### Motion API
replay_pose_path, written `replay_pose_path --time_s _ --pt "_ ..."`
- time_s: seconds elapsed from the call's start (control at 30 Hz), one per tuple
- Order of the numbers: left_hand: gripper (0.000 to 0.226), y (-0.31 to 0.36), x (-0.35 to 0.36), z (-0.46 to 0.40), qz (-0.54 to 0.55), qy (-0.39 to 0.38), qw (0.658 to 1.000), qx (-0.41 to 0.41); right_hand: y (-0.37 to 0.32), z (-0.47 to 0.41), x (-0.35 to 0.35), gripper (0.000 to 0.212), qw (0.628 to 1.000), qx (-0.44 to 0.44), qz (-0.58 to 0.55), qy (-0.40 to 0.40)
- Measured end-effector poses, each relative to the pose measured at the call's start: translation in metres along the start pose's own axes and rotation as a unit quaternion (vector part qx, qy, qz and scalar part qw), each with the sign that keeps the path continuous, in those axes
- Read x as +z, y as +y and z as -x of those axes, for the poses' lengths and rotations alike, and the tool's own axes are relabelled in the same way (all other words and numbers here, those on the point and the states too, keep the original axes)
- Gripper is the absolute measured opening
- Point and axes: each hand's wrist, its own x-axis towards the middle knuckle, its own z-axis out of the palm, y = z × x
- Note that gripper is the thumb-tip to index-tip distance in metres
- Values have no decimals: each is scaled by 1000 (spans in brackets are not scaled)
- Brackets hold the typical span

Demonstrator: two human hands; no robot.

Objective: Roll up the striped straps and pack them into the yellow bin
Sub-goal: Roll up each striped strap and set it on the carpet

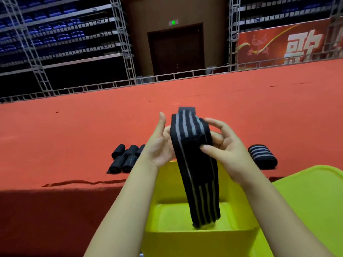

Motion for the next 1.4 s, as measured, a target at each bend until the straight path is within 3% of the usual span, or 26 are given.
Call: replay_pose_path --time_s 0.1,0.23,0.33,0.43,0.57,0.63,0.73,0.9,1.1,1.23,1.4 --pt "43 1 10 1 -5 113 991 77 12 14 -4 59 997 49 49 -40" --pt "16 -7 25 13 -83 154 978 113 21 23 -4 39 990 74 118 4" --pt "21 -20 35 26 -137 133 976 104 7 17 -1 25 990 47 99 90" --pt "23 -33 43 39 -169 93 978 80 -16 7 -1 41 991 16 52 126" --pt "24 -38 47 54 -182 48 981 55 -32 1 -1 8 989 -8 67 130" --pt "24 -37 49 59 -181 38 981 60 -33 1 -1 8 988 -12 66 139" --pt "23 -34 55 62 -197 68 973 96 -33 4 3 7 989 5 57 135" --pt "12 -31 52 60 -255 135 933 217 -31 11 9 5 992 18 75 103" --pt "23 -40 50 62 -248 174 930 206 -29 15 12 12 993 3 86 85" --pt "13 -42 52 63 -224 123 950 178 -29 15 11 12 994 8 59 89" --pt "14 -39 57 61 -219 173 933 225 -30 19 7 10 995 21 90 48"
